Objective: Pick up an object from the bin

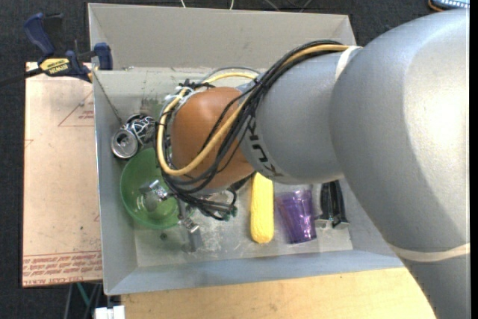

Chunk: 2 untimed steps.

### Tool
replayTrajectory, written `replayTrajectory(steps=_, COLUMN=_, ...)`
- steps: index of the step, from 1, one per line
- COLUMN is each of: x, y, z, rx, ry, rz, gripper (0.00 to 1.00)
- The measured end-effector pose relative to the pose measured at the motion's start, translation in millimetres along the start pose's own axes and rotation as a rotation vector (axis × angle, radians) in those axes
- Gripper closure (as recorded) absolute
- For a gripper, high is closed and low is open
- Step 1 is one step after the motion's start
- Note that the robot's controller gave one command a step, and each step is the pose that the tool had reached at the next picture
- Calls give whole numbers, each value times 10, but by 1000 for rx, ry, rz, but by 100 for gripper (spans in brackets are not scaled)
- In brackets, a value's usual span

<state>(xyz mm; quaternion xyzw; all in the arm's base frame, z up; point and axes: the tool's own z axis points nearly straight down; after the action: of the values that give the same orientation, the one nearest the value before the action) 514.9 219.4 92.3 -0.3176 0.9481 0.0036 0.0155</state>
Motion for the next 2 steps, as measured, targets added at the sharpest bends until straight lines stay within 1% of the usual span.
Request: replayTrajectory(steps=2, x=5, y=24, z=-36, rx=-1, ry=0, rz=0, gripper=0)
